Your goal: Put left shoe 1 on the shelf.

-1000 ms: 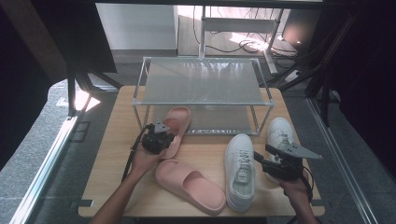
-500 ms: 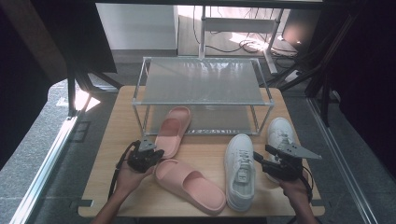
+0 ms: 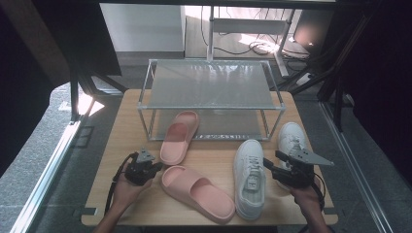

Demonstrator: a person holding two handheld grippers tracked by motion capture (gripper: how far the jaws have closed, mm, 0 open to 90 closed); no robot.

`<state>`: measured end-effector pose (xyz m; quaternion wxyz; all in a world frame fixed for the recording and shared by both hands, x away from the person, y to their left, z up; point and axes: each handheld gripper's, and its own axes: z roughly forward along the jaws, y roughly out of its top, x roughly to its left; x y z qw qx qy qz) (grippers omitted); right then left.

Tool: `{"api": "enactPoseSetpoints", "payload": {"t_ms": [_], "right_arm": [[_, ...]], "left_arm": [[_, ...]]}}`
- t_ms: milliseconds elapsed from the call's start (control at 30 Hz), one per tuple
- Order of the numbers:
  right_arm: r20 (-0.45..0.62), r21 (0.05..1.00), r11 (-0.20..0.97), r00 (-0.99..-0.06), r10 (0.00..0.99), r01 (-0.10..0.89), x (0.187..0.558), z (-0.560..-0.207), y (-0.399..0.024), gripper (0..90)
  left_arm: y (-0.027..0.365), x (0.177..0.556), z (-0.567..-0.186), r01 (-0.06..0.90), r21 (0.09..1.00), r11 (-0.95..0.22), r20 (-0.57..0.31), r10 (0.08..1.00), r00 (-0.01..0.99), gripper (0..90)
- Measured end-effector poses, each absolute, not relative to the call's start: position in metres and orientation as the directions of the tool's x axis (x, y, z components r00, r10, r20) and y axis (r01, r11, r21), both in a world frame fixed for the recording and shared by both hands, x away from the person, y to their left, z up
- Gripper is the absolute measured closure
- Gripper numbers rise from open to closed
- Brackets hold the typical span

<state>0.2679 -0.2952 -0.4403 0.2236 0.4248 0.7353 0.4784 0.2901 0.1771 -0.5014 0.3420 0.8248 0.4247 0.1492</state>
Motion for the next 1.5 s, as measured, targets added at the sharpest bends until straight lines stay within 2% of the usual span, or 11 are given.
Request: {"api": "enactPoseSetpoints", "payload": {"t_ms": [533, 1500], "right_arm": [[0.077, 0.894, 0.180, -0.537, 0.840, 0.410, 0.268, -0.440, -0.296, 41.5], [0.079, 0.891, 0.181, -0.534, 0.842, 0.417, 0.269, -0.442, -0.298, 41.4]], "left_arm": [[0.170, 0.310, -0.509, 0.606, 0.686, -0.403, -0.037, 0.812, 0.582, 90.0], [0.138, 0.369, -0.516, 0.566, 0.712, -0.415, -0.012, 0.799, 0.601, 90.0]]}}
